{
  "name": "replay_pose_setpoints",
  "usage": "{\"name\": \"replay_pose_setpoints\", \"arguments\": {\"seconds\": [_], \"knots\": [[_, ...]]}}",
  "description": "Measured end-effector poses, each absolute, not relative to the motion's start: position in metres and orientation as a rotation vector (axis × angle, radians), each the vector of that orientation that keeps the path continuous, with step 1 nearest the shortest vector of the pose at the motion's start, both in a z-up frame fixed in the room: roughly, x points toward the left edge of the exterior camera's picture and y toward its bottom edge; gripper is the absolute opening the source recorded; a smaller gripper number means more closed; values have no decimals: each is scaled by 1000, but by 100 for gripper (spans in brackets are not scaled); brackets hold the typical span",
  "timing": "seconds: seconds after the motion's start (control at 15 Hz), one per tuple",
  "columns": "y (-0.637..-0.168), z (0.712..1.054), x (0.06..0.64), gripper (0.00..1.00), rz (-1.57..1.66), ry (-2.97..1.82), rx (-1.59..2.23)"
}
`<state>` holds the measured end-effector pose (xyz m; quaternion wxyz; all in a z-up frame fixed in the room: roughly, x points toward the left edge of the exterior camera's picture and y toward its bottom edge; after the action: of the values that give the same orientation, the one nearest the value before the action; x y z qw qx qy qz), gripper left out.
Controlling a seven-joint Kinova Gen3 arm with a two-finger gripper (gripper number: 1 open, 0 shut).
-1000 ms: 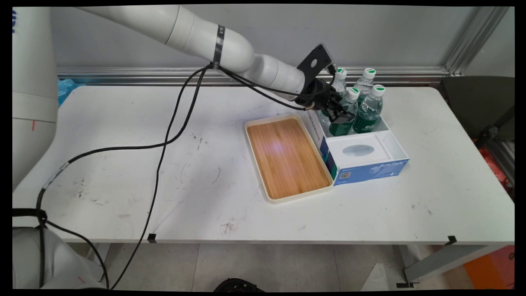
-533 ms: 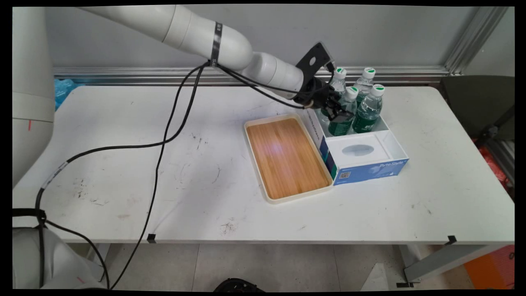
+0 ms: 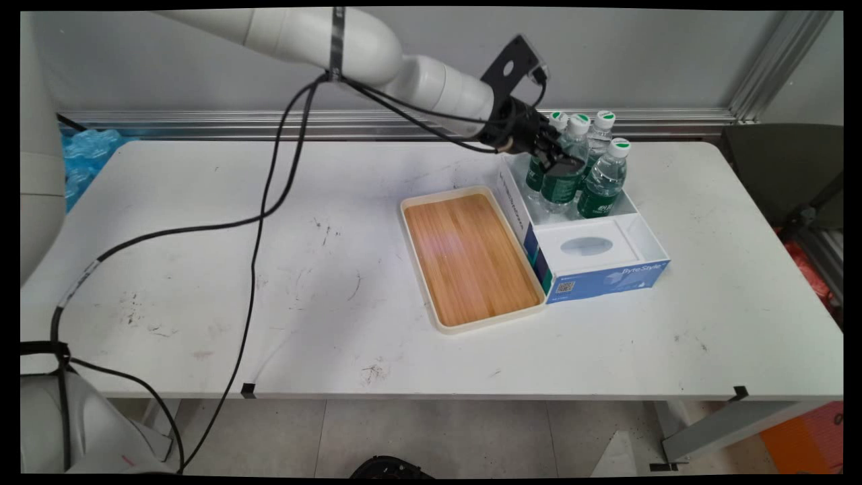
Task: Place the picked object on the tray
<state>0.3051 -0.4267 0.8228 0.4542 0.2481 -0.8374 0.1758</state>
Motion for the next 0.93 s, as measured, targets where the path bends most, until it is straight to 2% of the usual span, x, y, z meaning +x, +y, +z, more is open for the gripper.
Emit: {"name": "replay_pose_setpoints", "arguments": {"seconds": [0.67, 0.93], "knots": [[-392, 886, 331, 0, 420, -2080, 613], [-370, 896, 347, 0, 431, -2090, 607]]}}
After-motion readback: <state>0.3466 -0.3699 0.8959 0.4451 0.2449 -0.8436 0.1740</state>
